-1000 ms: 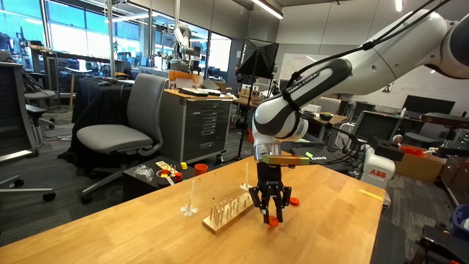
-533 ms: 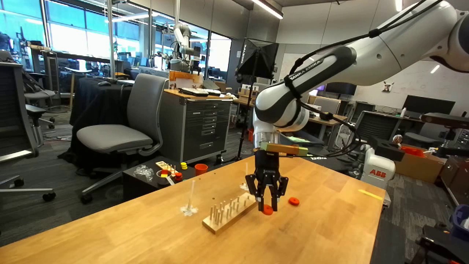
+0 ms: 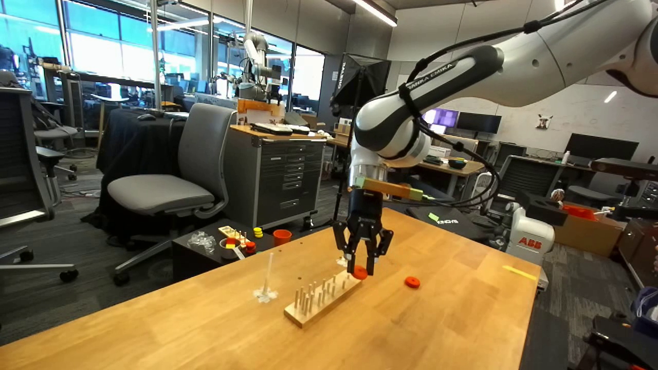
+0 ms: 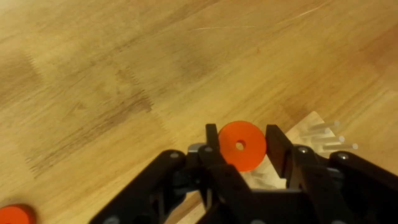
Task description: Place an orange disk on the wooden base
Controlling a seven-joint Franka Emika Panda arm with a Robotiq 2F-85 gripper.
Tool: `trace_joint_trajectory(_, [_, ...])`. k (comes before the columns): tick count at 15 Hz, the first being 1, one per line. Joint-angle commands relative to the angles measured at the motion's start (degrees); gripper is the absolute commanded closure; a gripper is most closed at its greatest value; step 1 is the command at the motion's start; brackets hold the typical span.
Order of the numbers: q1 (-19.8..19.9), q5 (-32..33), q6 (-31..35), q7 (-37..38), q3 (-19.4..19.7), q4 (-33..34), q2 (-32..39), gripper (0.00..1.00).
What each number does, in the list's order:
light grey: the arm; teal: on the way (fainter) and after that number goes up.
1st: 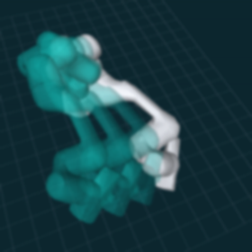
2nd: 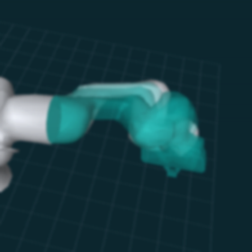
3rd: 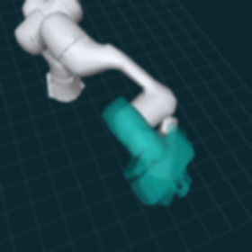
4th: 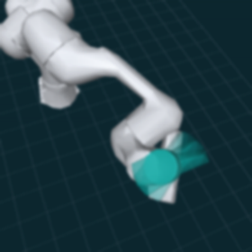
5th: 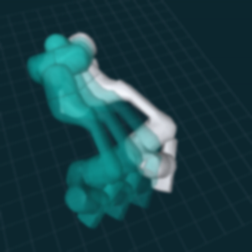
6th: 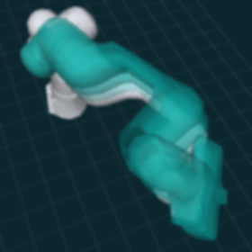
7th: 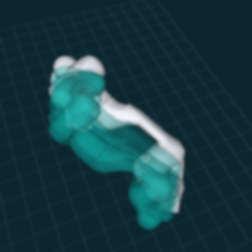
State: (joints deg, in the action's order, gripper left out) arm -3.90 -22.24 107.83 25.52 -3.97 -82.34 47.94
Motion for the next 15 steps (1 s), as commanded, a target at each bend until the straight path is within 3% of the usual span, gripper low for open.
trace_joint_trajectory(1, [-0.4, -1.4, -3.2, 3.5, 0.0, 5.5, 1.6, 0.83])
trace_joint_trajectory(15, [0.4, -1.1, -12.1, 13.3, 0.0, 22.7, 12.3, 0.83])
